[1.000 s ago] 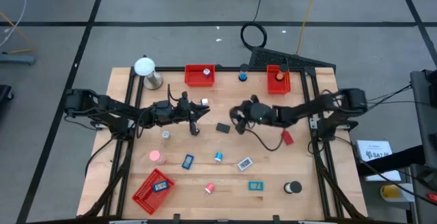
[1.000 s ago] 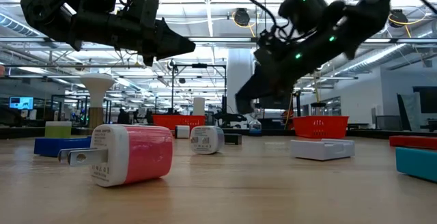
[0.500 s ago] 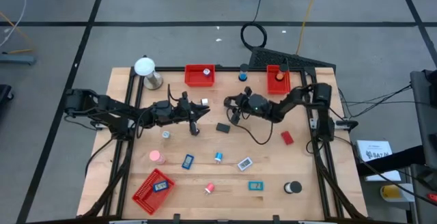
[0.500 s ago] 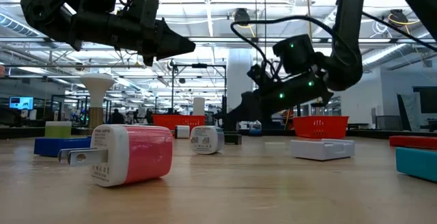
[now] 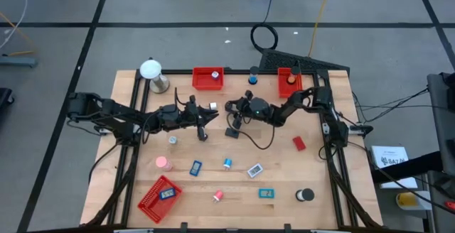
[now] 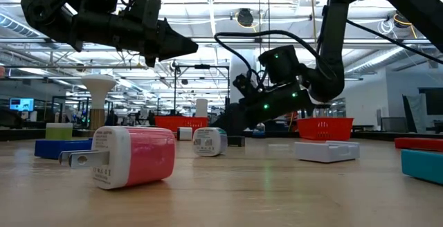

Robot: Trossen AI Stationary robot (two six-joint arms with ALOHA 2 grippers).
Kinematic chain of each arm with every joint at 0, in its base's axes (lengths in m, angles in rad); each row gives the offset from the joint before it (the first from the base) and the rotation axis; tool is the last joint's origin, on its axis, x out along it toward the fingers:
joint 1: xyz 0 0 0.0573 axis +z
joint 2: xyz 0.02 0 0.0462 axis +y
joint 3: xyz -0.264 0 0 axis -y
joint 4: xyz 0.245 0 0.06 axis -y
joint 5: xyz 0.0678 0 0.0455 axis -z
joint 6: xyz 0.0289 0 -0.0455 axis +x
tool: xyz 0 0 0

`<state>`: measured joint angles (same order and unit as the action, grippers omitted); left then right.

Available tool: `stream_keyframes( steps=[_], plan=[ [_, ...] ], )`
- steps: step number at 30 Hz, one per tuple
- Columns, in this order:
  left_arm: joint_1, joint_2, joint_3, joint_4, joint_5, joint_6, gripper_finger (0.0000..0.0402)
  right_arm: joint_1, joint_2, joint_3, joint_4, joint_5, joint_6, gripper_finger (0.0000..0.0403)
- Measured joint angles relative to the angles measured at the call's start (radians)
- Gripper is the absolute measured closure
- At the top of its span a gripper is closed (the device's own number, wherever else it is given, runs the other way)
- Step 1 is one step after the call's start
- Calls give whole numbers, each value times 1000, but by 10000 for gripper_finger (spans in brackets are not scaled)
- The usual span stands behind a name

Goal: Pick & Place Office items
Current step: Put the right black charger adapter into the top left red basket

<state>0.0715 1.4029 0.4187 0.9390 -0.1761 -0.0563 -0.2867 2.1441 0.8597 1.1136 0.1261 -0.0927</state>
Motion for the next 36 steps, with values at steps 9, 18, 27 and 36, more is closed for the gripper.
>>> stream_keyframes(
  steps=[9,18,27,36],
  plan=[
    [0,0,0,-1,0,0,350,1,-35,-1,-43,8,67,200],
    [0,0,0,0,0,0,350,9,-222,-1,-251,4,79,142],
    [-1,0,0,0,1,0,350,68,-513,-84,-534,1,16,236],
    [9,0,18,-14,11,-163,350,80,-740,-348,-499,0,111,395]
  ],
)
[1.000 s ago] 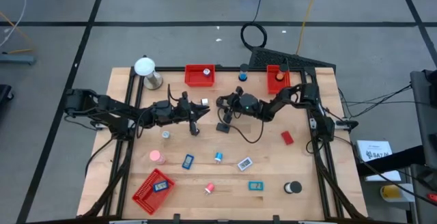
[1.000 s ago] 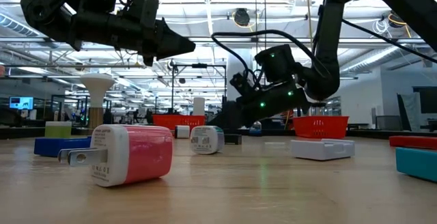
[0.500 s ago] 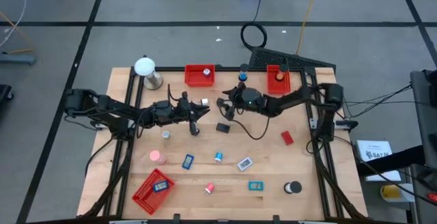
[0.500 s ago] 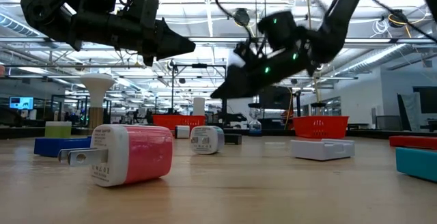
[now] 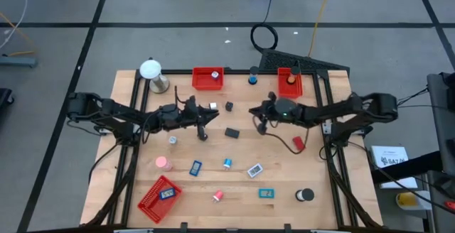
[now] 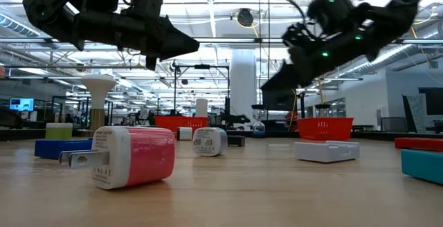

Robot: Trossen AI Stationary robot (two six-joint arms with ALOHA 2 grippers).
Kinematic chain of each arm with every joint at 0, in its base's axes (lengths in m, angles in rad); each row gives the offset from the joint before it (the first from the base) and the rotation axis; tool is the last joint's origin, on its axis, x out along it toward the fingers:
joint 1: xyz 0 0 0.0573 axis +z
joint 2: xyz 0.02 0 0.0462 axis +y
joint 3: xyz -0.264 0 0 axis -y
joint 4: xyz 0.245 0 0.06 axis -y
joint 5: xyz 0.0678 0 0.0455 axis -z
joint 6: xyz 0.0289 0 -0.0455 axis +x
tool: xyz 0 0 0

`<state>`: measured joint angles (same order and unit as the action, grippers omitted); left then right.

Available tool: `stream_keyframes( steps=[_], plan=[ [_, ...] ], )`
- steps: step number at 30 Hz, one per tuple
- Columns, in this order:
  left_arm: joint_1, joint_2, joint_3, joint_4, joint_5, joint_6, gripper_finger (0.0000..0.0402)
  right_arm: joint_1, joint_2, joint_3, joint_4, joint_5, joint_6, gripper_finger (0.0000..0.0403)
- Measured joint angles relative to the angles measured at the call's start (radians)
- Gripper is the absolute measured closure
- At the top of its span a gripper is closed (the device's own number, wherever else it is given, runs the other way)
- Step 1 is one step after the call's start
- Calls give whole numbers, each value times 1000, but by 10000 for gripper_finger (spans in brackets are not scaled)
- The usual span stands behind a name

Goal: Pick & Place Office items
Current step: Put the right black charger adapter into the top left red basket

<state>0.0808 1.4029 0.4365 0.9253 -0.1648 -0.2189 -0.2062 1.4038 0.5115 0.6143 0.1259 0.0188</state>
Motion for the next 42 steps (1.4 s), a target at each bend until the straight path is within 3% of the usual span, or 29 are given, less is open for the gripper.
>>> stream_keyframes(
  steps=[4,8,11,19,29,35,42],
  plan=[
    [16,0,91,-215,34,-110,350,-1,-80,-93,39,0,14,382],
    [0,8,236,-565,-54,-104,350,-5,-162,-157,40,2,6,391],
    [-5,14,313,-728,-97,-123,350,-9,-213,-192,41,2,-18,400],
    [-2,63,409,-801,-98,-128,350,-9,-271,-270,183,3,-68,390],
    [0,63,416,-773,-107,-61,350,-9,-296,-345,370,4,-144,390],
    [45,63,436,-837,-9,-182,351,-8,-296,-349,388,3,-50,393],
    [44,64,485,-976,-69,-239,350,-8,-296,-349,369,1,-68,402]
  ],
)
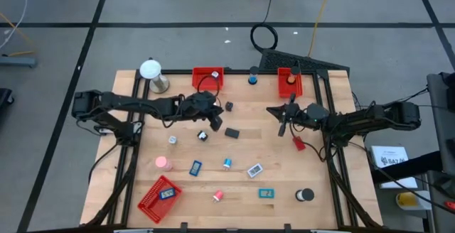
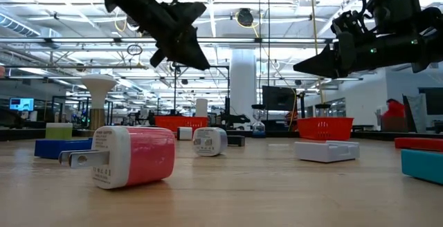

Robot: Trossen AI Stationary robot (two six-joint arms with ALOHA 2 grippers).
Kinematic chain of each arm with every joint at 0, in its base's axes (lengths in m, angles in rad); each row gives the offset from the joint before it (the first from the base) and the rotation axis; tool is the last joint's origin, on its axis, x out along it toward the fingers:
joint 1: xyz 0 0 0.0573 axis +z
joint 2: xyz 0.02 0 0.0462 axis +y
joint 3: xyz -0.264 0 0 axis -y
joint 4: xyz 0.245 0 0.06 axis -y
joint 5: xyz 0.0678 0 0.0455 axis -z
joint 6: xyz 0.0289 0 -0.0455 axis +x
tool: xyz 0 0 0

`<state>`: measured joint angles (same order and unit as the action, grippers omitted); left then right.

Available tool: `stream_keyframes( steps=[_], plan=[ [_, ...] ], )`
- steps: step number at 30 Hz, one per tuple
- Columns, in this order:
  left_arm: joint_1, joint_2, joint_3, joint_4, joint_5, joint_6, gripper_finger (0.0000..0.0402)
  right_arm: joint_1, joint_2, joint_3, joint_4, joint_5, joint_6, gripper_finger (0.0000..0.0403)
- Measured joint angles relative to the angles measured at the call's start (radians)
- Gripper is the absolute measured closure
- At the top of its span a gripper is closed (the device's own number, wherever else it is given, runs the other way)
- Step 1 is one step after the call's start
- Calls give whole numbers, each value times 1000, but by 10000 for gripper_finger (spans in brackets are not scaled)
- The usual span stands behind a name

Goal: Pick & Place Office items
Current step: Put the right black charger adapter into the top left red basket

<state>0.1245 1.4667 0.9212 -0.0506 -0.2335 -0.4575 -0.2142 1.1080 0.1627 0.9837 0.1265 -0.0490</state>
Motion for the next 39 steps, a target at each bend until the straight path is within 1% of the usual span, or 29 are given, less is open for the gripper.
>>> stream_keyframes(
  steps=[3,5,7,11,15,16,18,22,27,30,35,39],
  plan=[
    [9,22,30,-33,-2,-25,342,0,0,0,-1,0,0,402],
    [9,50,54,-79,3,-43,325,0,0,0,-2,0,0,401],
    [16,91,100,-99,9,-53,302,0,0,0,-10,1,0,402],
    [47,199,208,-208,12,-77,246,0,0,0,-15,1,-1,402],
    [90,301,335,-316,86,-80,191,0,0,0,-22,2,-4,402],
    [100,324,362,-342,89,-88,180,0,0,0,-22,2,-5,402],
    [117,370,409,-382,88,-95,159,0,0,0,-25,2,-5,402],
    [139,441,469,-392,88,-77,127,0,0,0,-29,2,-10,402],
    [156,491,485,-398,65,-84,109,0,0,0,-31,2,-16,401],
    [163,504,486,-396,46,-99,108,0,0,0,-31,3,-17,402],
    [164,520,485,-385,42,-98,108,0,0,0,-31,3,-19,402],
    [163,530,487,-380,49,-66,108,0,0,0,-31,3,-19,402]
  ],
)
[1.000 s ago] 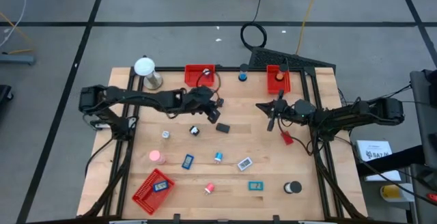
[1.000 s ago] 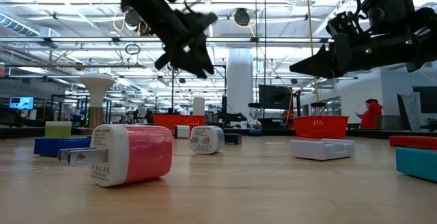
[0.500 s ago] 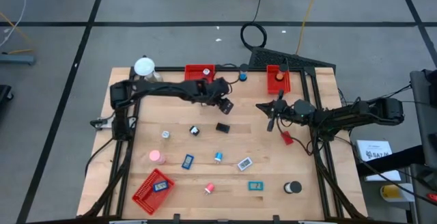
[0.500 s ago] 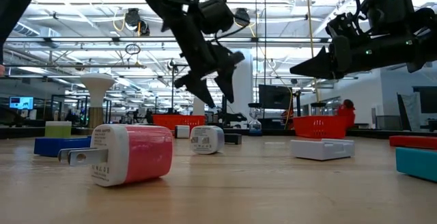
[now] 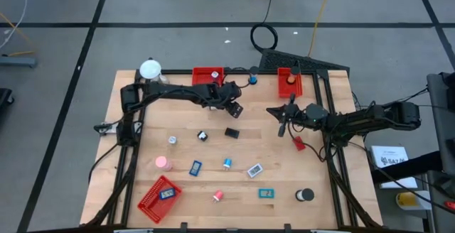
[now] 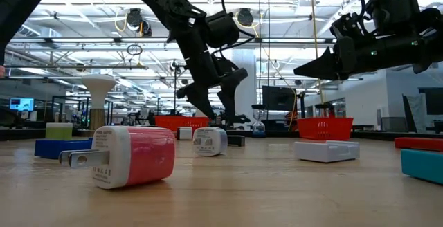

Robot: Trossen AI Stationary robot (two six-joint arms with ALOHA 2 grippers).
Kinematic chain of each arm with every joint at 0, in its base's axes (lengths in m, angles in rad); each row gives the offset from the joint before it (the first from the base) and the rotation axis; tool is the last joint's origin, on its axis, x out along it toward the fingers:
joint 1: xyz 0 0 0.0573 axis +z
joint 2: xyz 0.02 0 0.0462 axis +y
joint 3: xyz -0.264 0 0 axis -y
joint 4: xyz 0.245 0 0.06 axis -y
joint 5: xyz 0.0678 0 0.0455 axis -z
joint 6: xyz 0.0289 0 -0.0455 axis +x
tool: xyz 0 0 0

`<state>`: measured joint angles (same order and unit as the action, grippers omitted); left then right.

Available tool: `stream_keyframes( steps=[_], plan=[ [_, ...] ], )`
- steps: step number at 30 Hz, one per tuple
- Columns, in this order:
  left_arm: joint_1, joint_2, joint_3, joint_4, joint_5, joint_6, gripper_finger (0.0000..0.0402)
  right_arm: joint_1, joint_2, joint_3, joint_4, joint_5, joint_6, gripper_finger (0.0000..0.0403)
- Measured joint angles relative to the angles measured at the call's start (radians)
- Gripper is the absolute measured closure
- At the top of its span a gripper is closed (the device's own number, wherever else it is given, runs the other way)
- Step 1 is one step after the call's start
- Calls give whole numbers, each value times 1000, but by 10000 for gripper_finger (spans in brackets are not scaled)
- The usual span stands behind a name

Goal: Pick & Place Office items
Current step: Put the right black charger adapter into the top left red basket

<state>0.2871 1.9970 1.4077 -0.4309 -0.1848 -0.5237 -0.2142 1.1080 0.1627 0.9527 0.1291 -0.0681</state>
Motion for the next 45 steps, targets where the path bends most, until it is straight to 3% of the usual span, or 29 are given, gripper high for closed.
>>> stream_keyframes(
  steps=[11,21,26,37,45],
  plan=[
    [7,49,-2,-1,-1,5,120,0,0,0,7,0,2,402],
    [6,46,-2,-21,-1,71,246,0,0,0,7,0,1,402],
    [20,19,-3,-58,-2,101,249,0,0,0,7,0,2,401],
    [165,-248,-1,-242,-81,71,248,0,0,1,8,0,2,402],
    [310,-185,-2,-221,-79,64,243,0,0,1,11,0,3,402]
  ],
)
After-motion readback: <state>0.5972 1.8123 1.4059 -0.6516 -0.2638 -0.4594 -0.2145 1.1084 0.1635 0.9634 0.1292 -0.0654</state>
